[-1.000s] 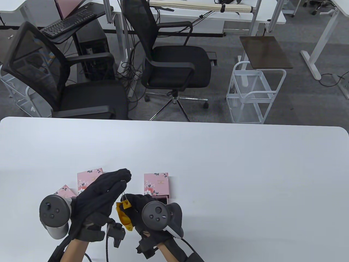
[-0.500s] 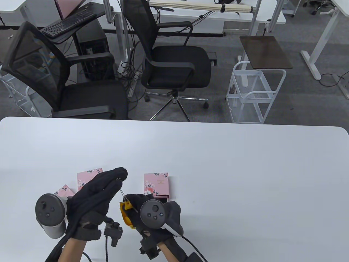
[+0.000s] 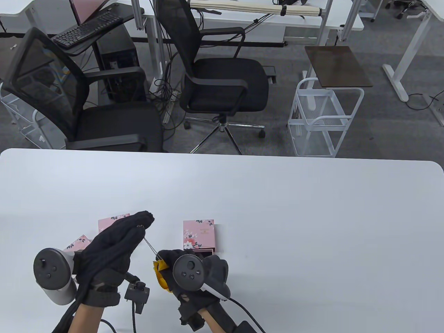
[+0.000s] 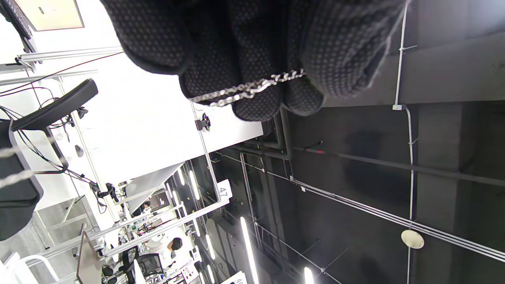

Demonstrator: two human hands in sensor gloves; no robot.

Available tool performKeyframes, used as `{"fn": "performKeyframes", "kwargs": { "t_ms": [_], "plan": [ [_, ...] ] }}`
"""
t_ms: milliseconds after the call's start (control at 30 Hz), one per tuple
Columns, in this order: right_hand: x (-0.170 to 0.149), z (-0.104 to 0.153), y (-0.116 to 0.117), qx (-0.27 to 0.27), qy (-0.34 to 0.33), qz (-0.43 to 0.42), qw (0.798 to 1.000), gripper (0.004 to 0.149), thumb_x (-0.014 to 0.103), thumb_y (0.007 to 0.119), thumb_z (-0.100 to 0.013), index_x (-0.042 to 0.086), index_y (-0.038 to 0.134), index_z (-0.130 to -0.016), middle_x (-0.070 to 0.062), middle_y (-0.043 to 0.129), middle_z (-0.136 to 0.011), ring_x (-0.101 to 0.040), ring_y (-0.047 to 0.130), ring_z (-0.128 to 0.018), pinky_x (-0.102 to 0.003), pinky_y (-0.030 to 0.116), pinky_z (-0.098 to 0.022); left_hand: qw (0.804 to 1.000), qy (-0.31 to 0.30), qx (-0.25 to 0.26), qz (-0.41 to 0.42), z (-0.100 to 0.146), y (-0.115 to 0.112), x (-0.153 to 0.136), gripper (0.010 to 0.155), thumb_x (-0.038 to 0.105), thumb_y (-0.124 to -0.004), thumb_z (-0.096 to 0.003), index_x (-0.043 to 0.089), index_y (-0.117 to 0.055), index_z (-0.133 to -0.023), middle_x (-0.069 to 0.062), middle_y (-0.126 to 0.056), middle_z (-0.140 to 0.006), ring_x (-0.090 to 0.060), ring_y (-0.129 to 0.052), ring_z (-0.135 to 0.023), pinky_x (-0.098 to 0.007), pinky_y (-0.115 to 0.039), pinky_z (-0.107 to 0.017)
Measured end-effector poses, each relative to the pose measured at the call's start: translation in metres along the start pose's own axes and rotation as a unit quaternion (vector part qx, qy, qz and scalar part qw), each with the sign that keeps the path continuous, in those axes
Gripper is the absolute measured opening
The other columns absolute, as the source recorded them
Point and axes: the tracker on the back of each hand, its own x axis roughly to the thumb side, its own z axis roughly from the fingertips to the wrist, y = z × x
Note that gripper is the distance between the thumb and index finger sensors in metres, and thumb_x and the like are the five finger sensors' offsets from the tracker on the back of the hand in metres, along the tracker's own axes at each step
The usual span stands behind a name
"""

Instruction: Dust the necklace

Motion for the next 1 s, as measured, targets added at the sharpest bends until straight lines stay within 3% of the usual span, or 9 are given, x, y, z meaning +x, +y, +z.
{"fn": "performKeyframes", "kwargs": {
  "t_ms": [133,333,467,800,1000],
  "plan": [
    [0.000,0.000,0.006,0.007,0.001,0.010,1.000,0.036,0.033,0.079,-0.064,0.013,0.080,-0.094,-0.017,0.091,-0.083,-0.040,0.090,-0.065,-0.059,0.071,-0.059,1.000,-0.006,0.006,0.005,0.000,0.001,0.001,0.036,0.047,-0.087,-0.0543,0.029,-0.094,-0.085,-0.001,-0.101,-0.088,-0.024,-0.094,-0.080,-0.046,-0.081,-0.058],
    [0.003,-0.001,0.007,0.022,-0.006,0.030,0.999,0.038,0.027,0.082,-0.062,0.013,0.078,-0.097,-0.017,0.089,-0.086,-0.039,0.089,-0.067,-0.058,0.071,-0.059,1.000,-0.014,0.018,0.006,0.001,0.005,0.003,0.036,0.046,-0.088,-0.0542,0.029,-0.094,-0.085,-0.001,-0.101,-0.088,-0.023,-0.094,-0.079,-0.046,-0.082,-0.057],
    [0.005,0.000,0.010,0.020,-0.005,0.054,0.998,0.039,0.031,0.082,-0.062,0.011,0.079,-0.096,-0.015,0.092,-0.080,-0.036,0.092,-0.061,-0.055,0.074,-0.056,0.999,-0.015,0.028,0.003,0.000,0.009,0.003,0.036,0.046,-0.087,-0.0543,0.029,-0.094,-0.086,-0.001,-0.101,-0.088,-0.023,-0.094,-0.079,-0.046,-0.082,-0.057],
    [0.008,-0.002,0.023,0.080,-0.011,0.114,0.990,0.038,0.030,0.083,-0.061,0.010,0.080,-0.094,-0.015,0.094,-0.077,-0.035,0.093,-0.058,-0.054,0.076,-0.055,0.999,-0.022,0.039,0.015,0.002,0.018,0.007,0.036,0.047,-0.087,-0.0545,0.030,-0.094,-0.086,0.000,-0.101,-0.088,-0.023,-0.094,-0.079,-0.045,-0.082,-0.057],
    [0.006,-0.003,0.012,0.084,-0.006,0.125,0.989,0.038,0.031,0.083,-0.061,0.011,0.080,-0.094,-0.015,0.094,-0.077,-0.035,0.093,-0.058,-0.054,0.075,-0.055,0.999,-0.015,0.039,0.021,0.002,0.023,0.005,0.036,0.047,-0.087,-0.0547,0.030,-0.094,-0.086,0.000,-0.101,-0.088,-0.023,-0.094,-0.079,-0.045,-0.082,-0.057]
  ]
}}
